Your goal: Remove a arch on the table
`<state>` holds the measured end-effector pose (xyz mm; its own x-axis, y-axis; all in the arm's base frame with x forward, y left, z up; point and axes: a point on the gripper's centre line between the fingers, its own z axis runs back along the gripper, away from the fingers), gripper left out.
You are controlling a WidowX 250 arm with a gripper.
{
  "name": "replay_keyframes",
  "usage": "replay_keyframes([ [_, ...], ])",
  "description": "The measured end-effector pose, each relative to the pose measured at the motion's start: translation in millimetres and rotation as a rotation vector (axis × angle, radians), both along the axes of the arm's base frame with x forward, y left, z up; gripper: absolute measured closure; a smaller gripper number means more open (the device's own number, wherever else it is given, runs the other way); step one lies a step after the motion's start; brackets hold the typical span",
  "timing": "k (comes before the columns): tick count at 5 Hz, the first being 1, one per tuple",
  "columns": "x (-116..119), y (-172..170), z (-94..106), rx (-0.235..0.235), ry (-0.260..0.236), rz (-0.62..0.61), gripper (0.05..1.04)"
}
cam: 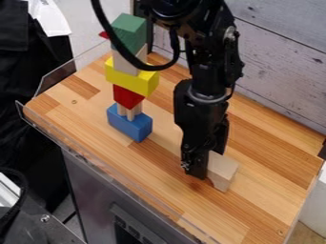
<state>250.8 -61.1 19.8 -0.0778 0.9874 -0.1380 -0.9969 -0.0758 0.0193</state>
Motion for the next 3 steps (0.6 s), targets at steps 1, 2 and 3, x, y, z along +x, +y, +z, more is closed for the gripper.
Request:
replay_keyframes([
  [1, 0, 3, 1.8, 0.017, -0.004, -0.026, 0.081],
  [2, 9, 7, 19.7, 0.051, -0.06, -0.068, 0.084],
  [3, 14, 9, 54.4, 0.087, -0.15, -0.158, 0.084],
])
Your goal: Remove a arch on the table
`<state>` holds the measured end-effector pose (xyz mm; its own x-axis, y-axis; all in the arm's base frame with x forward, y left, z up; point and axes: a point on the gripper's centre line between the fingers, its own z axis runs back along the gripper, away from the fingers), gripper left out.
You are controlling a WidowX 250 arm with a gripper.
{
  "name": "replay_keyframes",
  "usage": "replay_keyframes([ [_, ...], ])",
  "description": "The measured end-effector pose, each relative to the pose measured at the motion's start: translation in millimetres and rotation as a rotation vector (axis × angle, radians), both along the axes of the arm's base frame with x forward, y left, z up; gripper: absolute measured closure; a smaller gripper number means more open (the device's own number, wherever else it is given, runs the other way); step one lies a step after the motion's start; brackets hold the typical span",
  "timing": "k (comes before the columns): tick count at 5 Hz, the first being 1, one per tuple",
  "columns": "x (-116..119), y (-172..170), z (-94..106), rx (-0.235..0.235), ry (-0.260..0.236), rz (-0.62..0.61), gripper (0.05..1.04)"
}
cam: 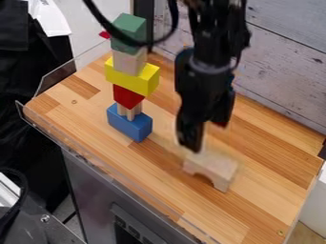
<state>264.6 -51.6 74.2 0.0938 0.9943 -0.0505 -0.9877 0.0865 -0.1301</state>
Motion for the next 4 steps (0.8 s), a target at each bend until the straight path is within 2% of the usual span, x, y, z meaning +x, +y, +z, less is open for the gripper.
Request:
replay_keyframes([
  [1, 2, 0, 30.6, -0.001, -0.053, -0.172, 0.084],
  [2, 0, 0, 58.4, -0.064, 0.003, -0.42, 0.084],
  [3, -3, -1, 72.5, -0.1, 0.108, -0.658, 0.084],
  [4, -7, -5, 79.8, -0.159, 0.168, -0.92, 0.084],
])
